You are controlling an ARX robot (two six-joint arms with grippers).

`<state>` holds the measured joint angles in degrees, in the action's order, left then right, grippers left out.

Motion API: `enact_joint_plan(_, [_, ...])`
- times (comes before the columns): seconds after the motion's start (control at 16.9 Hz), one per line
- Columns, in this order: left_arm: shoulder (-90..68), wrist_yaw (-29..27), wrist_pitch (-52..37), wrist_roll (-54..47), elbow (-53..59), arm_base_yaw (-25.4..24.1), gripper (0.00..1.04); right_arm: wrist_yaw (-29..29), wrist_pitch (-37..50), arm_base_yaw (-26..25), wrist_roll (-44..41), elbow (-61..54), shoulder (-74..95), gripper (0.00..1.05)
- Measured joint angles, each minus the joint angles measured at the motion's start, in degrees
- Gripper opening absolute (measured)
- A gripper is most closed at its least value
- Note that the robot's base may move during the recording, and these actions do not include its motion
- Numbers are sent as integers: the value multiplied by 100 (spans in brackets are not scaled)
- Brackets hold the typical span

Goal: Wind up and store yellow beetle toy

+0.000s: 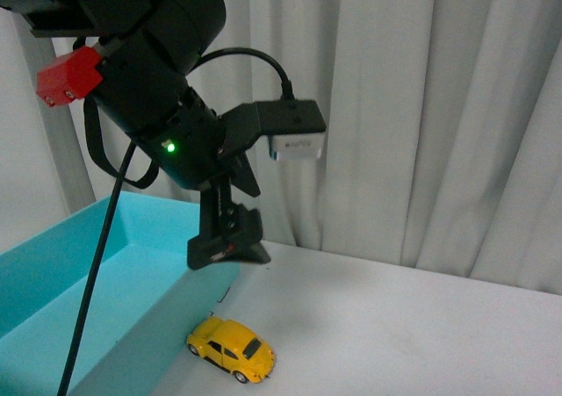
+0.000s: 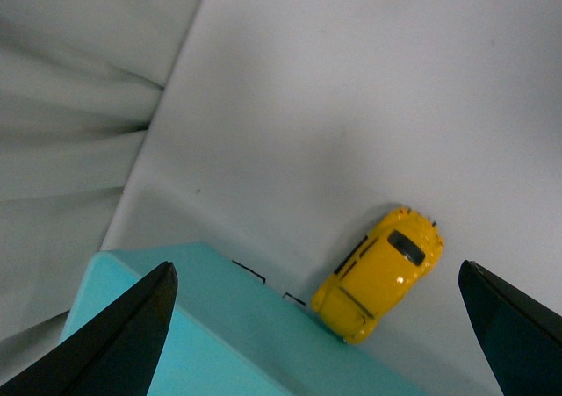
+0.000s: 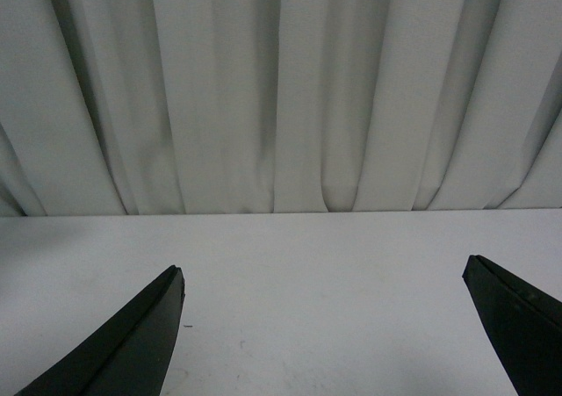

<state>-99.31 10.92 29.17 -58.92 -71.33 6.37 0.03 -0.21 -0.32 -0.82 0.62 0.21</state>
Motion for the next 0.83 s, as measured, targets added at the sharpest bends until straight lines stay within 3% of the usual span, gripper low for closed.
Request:
enact_joint_plan(0.12, [-76, -404, 192, -737, 210, 181, 98, -2, 0, 0, 0, 0, 0, 98])
enact_joint_plan(0.36, [-374, -612, -17, -1368, 474, 332, 98, -2, 0, 0, 0, 0, 0, 98])
enact_joint_plan(0.83, [-1010, -1104, -433, -2247, 726, 249, 98, -2, 0, 0, 0, 0, 0, 98])
